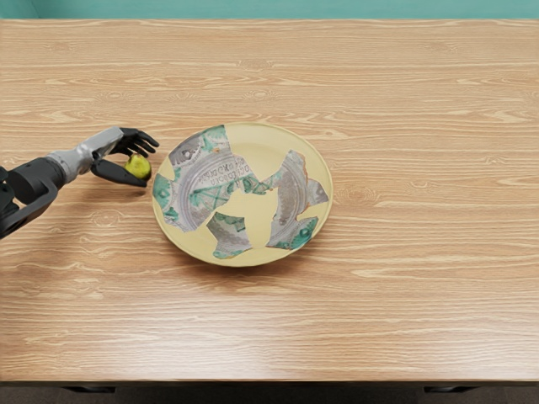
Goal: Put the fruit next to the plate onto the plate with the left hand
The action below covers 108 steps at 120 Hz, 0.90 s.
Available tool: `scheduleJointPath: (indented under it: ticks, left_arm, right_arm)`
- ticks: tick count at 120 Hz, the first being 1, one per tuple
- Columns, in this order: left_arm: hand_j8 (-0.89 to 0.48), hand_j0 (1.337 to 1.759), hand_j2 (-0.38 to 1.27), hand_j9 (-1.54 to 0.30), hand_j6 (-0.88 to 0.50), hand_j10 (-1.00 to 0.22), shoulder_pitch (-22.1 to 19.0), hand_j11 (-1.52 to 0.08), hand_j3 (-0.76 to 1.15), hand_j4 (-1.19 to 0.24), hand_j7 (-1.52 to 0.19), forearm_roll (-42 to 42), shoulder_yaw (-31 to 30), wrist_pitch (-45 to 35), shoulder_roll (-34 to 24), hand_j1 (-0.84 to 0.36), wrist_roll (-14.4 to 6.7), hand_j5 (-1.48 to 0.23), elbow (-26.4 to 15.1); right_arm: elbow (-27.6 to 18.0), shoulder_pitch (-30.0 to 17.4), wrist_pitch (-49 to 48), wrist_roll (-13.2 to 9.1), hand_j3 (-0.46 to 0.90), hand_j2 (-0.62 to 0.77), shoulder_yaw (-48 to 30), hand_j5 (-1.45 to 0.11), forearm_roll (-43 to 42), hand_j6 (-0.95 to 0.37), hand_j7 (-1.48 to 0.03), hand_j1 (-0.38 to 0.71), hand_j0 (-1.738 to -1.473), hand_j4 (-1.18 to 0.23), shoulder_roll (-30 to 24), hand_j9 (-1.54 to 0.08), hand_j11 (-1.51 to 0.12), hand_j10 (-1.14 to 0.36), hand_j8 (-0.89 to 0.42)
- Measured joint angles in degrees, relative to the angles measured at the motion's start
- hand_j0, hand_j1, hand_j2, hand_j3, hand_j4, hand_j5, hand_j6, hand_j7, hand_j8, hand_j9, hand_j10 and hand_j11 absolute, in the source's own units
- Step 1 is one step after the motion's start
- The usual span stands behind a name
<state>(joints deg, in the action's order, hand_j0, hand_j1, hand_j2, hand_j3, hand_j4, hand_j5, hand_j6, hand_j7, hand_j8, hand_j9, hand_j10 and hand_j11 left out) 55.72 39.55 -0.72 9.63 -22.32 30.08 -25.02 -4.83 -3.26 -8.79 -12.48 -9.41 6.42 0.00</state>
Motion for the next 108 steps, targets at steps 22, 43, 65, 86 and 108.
scheduleJointPath:
  ticks: [22,43,65,86,108]
  left_arm:
    - [-0.48,1.658,0.10,-0.61,-0.48,-0.47,0.4,-0.61,0.00,-0.48,-0.61,0.0,-0.4,0.7,-0.1,-0.21,0.0,-0.61,0.0]
    - [-0.49,1.658,0.11,-0.65,-0.51,-0.51,0.8,-0.65,0.00,-0.50,-0.64,-0.2,-1.5,0.8,-0.1,-0.24,0.0,-0.65,0.0]
    - [-0.51,1.658,0.12,-0.68,-0.54,-0.52,0.8,-0.68,0.00,-0.53,-0.67,-0.3,-1.8,0.9,-0.1,-0.27,0.0,-0.67,0.0]
    - [-0.53,1.658,0.12,-0.70,-0.56,-0.56,0.9,-0.70,0.00,-0.57,-0.69,-0.3,-1.9,0.9,-0.1,-0.29,-0.1,-0.69,0.0]
    - [-0.51,1.657,0.15,-0.74,-0.59,-0.54,0.9,-0.75,0.00,-0.59,-0.73,-0.2,-1.8,2.0,-0.5,-0.31,-0.1,-0.73,0.0]
  right_arm:
    - [0.0,0.0,0.0,0.0,0.00,0.00,0.0,0.00,0.0,0.00,0.00,-0.35,-1.658,0.00,0.0,0.00,0.00,0.00,0.00]
    - [0.0,0.0,0.0,0.0,0.00,0.00,0.0,0.00,0.0,0.00,0.00,-0.35,-1.658,0.00,0.0,0.00,0.00,0.00,0.00]
    - [0.0,0.0,0.0,0.0,0.00,0.00,0.0,0.00,0.0,0.00,0.00,-0.35,-1.658,0.00,0.0,0.00,0.00,0.00,0.00]
    - [0.0,0.0,0.0,0.0,0.00,0.00,0.0,0.00,0.0,0.00,0.00,-0.35,-1.658,0.00,0.0,0.00,0.00,0.00,0.00]
    - [0.0,0.1,0.0,0.0,0.00,0.00,0.0,0.00,0.0,0.00,0.00,-0.35,-1.658,0.00,0.0,0.00,0.00,0.00,0.00]
